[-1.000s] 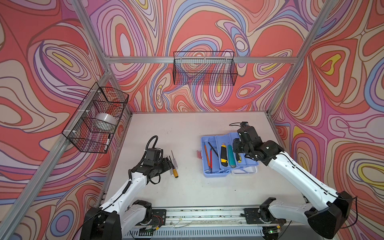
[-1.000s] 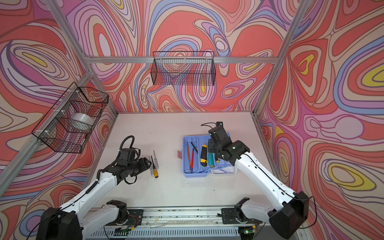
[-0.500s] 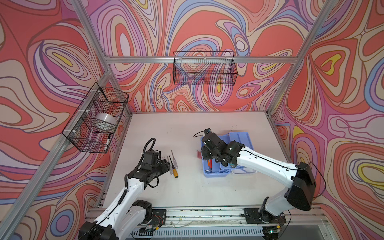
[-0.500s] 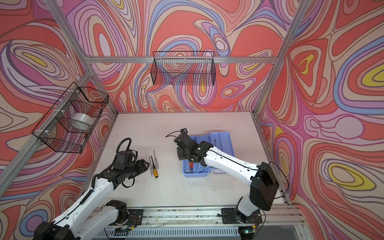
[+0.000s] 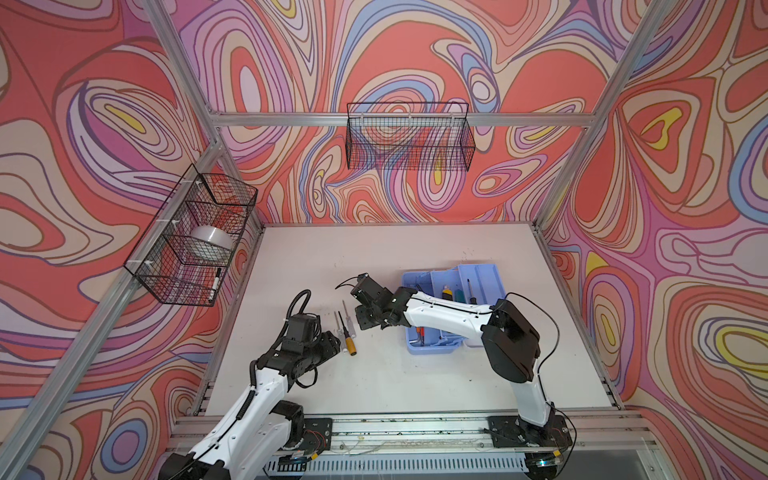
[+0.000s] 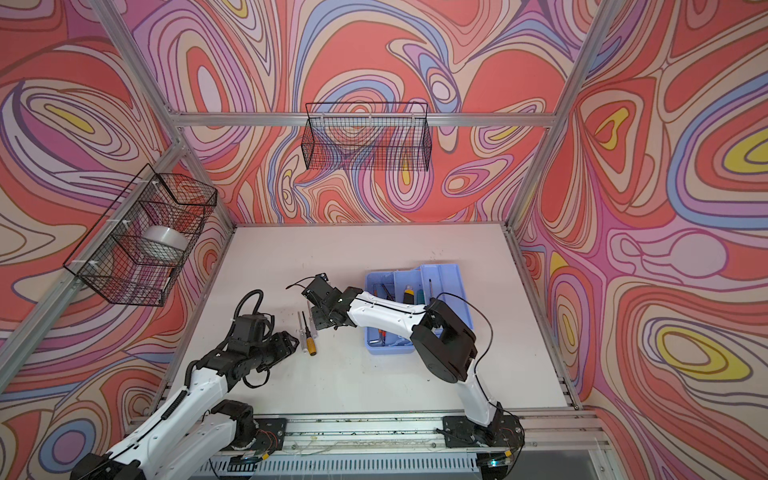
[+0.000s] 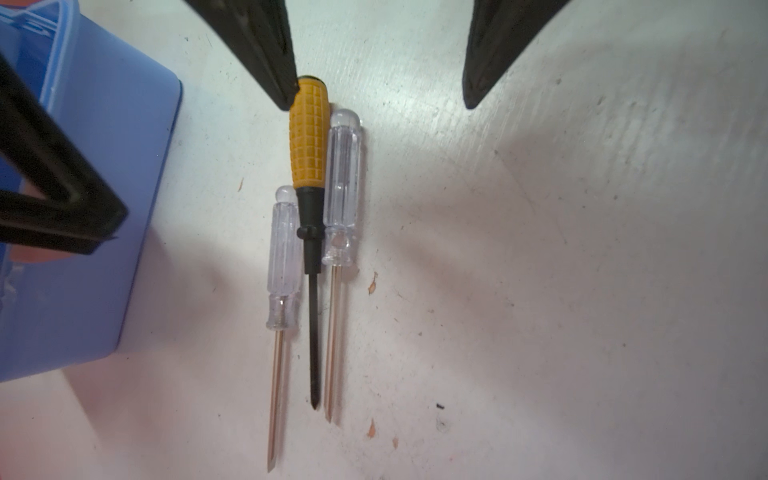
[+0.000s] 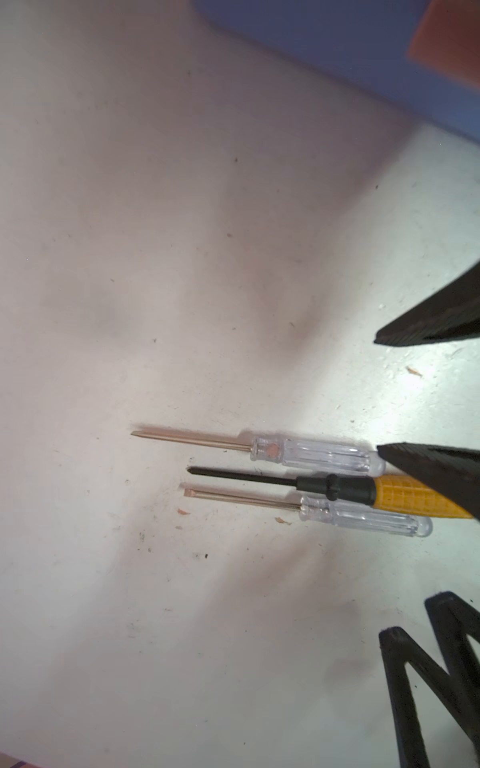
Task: Pack the tool kit
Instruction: 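Lower the screwdriver into the tray and open the right gripper, then reach right gripper to the table and grasp the clear-handled screwdriver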
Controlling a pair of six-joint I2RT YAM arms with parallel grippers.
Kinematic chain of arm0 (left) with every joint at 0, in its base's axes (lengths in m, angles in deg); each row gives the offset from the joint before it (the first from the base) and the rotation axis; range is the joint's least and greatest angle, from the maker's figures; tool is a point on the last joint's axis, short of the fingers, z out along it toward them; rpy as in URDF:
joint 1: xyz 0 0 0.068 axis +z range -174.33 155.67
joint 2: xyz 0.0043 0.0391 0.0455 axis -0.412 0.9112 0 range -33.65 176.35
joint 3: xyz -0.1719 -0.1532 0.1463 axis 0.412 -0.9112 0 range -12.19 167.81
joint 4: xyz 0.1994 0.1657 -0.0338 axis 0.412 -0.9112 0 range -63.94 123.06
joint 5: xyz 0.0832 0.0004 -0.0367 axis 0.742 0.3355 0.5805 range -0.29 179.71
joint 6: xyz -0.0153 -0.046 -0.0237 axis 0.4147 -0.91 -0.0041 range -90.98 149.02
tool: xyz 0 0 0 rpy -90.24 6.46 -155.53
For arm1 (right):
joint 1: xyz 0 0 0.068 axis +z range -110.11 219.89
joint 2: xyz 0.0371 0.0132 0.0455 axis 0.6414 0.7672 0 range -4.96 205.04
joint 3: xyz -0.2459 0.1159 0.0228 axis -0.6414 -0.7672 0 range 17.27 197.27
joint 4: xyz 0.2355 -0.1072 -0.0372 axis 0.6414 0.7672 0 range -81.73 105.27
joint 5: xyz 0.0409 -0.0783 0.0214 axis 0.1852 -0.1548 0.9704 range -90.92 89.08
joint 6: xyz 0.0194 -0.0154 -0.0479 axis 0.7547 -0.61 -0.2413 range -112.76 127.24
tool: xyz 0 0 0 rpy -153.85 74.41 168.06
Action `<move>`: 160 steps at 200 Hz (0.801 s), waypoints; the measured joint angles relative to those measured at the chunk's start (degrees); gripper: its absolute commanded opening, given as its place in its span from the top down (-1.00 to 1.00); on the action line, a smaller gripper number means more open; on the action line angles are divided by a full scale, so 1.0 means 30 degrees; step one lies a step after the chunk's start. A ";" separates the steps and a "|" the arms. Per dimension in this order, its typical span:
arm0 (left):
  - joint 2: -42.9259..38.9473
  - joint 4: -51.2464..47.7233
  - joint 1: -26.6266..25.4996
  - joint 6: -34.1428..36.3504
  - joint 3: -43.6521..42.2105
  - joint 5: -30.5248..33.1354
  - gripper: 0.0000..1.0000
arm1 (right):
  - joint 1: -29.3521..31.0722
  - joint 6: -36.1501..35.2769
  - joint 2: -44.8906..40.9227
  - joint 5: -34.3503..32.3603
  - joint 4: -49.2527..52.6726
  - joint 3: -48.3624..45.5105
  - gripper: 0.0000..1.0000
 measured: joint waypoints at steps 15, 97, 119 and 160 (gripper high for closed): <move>0.0000 0.0066 0.0000 -0.0007 0.0000 -0.0080 -0.28 | 0.0131 0.0000 0.0823 0.0153 0.0044 0.0780 0.17; -0.2288 0.0051 0.0000 -0.0328 -0.1129 -0.0211 -0.29 | 0.0765 -0.0007 0.3147 0.0299 0.0539 0.2951 0.24; -0.3162 -0.0073 0.0000 -0.0430 -0.1202 -0.0131 -0.30 | 0.0758 -0.0015 0.3512 0.0182 0.0831 0.3279 0.26; -0.3657 -0.0087 0.0000 -0.0430 -0.1195 0.0066 -0.30 | 0.0765 -0.0022 0.4044 -0.0160 0.1071 0.3759 0.26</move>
